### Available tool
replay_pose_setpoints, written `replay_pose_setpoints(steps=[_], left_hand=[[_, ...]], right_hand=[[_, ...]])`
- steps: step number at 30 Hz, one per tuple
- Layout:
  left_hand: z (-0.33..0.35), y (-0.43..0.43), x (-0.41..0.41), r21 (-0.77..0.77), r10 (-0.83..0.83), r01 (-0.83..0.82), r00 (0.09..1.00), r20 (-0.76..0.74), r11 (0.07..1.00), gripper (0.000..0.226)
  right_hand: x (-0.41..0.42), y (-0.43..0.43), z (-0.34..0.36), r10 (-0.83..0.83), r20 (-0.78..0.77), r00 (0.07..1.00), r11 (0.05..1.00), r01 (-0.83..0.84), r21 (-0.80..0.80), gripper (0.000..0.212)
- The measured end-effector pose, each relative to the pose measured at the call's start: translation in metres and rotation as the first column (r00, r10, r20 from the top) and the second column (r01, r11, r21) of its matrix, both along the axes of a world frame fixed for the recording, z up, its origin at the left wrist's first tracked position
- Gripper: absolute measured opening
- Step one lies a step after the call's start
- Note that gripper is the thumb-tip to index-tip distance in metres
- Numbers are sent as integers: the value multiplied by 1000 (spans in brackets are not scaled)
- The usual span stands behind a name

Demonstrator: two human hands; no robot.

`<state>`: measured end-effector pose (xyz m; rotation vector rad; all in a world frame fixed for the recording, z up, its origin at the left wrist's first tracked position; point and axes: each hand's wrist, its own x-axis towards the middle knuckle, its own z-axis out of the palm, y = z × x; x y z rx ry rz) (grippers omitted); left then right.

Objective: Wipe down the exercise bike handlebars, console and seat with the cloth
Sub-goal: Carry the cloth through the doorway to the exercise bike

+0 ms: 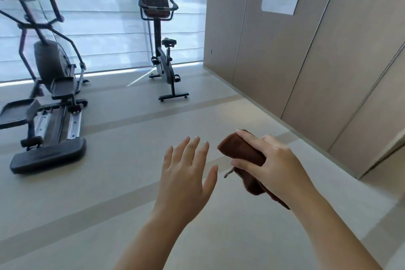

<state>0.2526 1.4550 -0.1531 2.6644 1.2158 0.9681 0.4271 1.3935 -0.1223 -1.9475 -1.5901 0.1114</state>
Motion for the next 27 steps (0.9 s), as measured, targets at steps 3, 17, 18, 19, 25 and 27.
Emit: replay_pose_setpoints(steps=[3, 17, 18, 19, 25, 27], left_hand=[[-2, 59, -1, -20, 31, -31, 999, -12, 999, 52], [-11, 353, 119, 44, 69, -66, 996, -59, 997, 43], [-8, 375, 132, 45, 76, -73, 995, -63, 996, 43], [-5, 396, 143, 48, 84, -81, 994, -64, 996, 44], [-1, 511, 188, 57, 111, -108, 993, -50, 993, 42], [-2, 550, 197, 51, 113, -111, 993, -39, 993, 42]], right_hand=[[2, 64, -4, 29, -32, 999, 1000, -28, 6, 64], [129, 364, -18, -1, -40, 999, 999, 3, 38, 59], [141, 385, -15, 5, -38, 999, 999, -3, 40, 60], [152, 405, -12, 10, -35, 999, 999, -9, 42, 60], [196, 521, -9, 41, -43, 998, 999, -40, 14, 59], [207, 558, -9, 45, -43, 998, 999, -45, 15, 59]])
